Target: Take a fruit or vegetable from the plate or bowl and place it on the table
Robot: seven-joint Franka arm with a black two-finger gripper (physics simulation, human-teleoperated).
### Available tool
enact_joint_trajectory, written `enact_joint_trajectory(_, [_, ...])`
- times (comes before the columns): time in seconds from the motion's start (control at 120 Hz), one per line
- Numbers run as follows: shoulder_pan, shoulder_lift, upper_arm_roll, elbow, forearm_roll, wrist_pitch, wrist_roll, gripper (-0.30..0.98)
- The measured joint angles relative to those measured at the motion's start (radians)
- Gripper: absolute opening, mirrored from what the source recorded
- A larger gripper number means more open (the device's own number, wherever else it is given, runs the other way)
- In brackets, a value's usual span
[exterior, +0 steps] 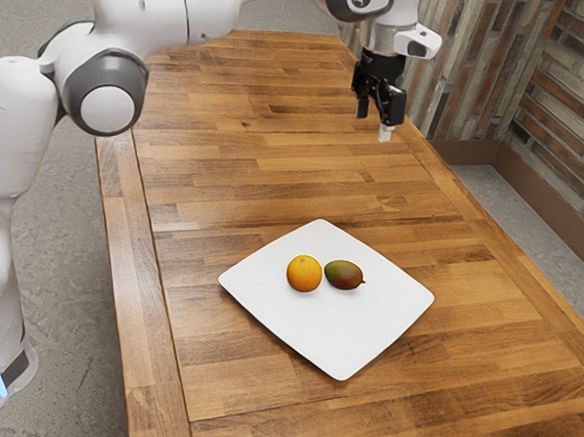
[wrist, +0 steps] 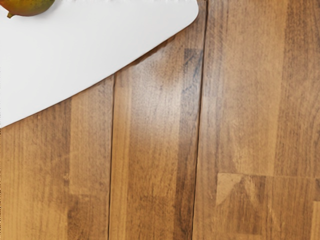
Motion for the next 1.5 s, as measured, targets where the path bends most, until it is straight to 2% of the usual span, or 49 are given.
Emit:
enact_joint_trajectory(0.325, [0.021,0.007,0.012,-0.001,-0.046,0.001,0.015,0.69])
enact_joint_trajectory(0.508, [-0.009,0.082,-0.017,-0.025,0.012,0.046,0.034,0.69])
enact_joint_trajectory(0.692, [-0.070,0.093,-0.057,-0.028,0.073,0.043,0.059,0.69])
enact_joint_trajectory(0.875, [-0.085,0.098,-0.151,-0.032,0.098,0.038,0.148,0.69])
enact_joint_trajectory(1.033, [-0.109,-0.097,-0.277,-0.373,0.123,0.068,0.219,0.68])
enact_joint_trajectory(1.092, [-0.110,-0.188,-0.294,-0.521,0.115,0.099,0.240,0.68])
enact_joint_trajectory(1.183, [-0.113,-0.303,-0.301,-0.669,0.085,0.147,0.270,0.69])
enact_joint_trajectory(1.35, [-0.166,-0.426,-0.253,-0.790,0.027,0.218,0.310,0.69])
enact_joint_trajectory(1.5, [-0.107,-0.510,-0.214,-0.879,0.008,0.289,0.319,0.69])
